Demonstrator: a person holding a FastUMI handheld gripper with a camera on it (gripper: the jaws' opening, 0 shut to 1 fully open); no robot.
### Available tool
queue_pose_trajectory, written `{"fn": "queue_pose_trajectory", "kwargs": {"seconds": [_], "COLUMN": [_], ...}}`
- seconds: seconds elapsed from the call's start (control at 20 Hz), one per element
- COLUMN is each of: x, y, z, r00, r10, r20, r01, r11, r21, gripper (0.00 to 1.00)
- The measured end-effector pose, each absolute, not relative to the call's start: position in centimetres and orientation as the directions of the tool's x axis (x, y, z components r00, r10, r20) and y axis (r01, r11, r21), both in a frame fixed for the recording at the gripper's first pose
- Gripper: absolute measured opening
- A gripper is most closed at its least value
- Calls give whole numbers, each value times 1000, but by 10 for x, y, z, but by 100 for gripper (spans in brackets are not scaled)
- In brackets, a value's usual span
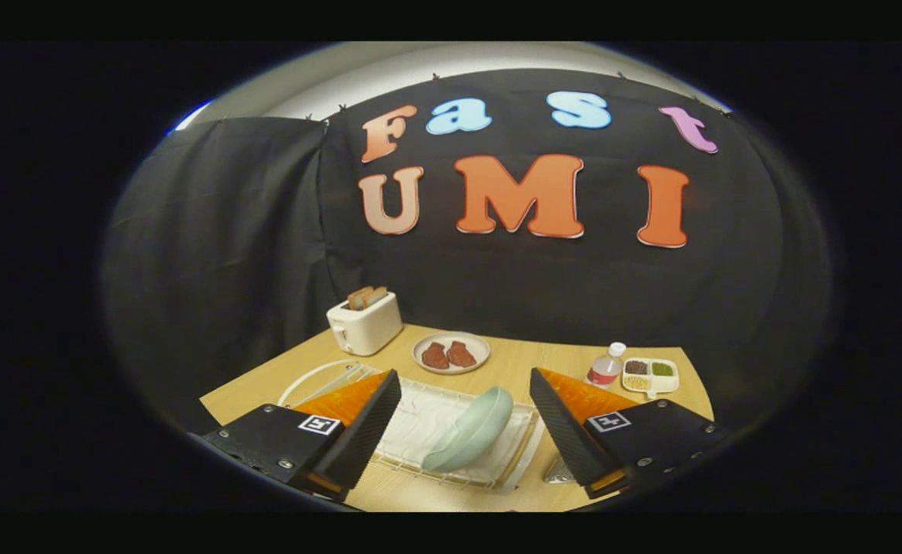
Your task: Take the plate from the dish rack, then take the spoon from the basket and place it into the plate.
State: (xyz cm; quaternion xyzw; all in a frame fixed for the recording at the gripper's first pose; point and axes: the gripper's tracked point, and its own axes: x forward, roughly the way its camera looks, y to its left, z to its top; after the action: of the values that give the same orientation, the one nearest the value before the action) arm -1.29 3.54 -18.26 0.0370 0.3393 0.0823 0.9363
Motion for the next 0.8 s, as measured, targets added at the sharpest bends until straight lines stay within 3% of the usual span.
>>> {"fn": "queue_pose_trajectory", "kwargs": {"seconds": [0.45,0.8], "x": [-27,-7], "y": [53,53], "z": [-258,-295], "r00": [445,334], "r10": [242,208], "r20": [-862,-919], "r01": [-82,-26], "r11": [970,977], "r21": [230,211], "gripper": [98,80]}}
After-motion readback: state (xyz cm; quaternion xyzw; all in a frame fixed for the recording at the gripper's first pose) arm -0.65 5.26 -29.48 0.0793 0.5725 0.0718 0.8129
